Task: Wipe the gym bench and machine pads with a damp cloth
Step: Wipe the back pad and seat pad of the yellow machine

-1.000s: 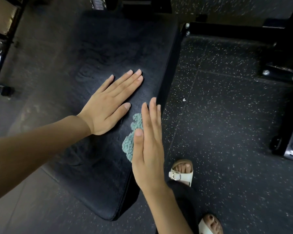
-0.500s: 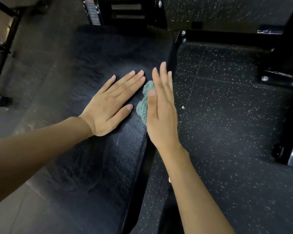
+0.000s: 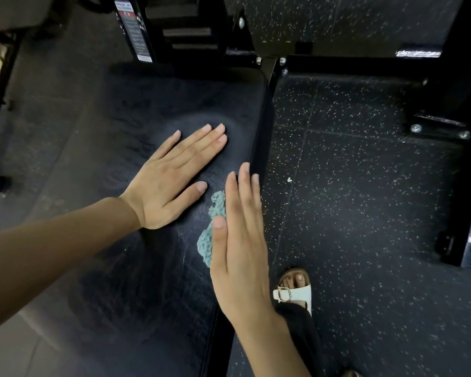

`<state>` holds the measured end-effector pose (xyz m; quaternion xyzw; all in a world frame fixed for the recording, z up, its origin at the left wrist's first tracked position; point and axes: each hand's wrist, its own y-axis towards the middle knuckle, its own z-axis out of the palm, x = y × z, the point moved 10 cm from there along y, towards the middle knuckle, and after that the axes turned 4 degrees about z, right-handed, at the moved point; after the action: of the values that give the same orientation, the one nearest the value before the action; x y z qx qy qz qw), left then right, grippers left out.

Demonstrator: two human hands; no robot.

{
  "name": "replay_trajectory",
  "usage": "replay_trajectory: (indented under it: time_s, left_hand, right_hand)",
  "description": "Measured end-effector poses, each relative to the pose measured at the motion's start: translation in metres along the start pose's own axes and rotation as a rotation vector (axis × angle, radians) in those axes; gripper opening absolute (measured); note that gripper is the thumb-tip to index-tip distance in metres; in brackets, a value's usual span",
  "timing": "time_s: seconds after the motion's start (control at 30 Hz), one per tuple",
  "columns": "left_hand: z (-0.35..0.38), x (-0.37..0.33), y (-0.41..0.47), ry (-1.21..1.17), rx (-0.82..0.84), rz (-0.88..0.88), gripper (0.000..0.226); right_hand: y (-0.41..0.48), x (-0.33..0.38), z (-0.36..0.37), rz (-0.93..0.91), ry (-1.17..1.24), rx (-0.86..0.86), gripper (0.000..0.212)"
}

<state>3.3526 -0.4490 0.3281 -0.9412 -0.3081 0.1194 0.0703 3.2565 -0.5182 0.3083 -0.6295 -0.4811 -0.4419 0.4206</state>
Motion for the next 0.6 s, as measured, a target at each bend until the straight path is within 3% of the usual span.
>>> replay_trajectory:
  time_s: [0.6]
  left_hand:
    - [-0.004, 0.013, 0.017, -0.017, 0.01, 0.053, 0.065]
  right_hand:
    - [0.107, -0.008, -0.024, -0.009, 0.09, -0.038, 0.048]
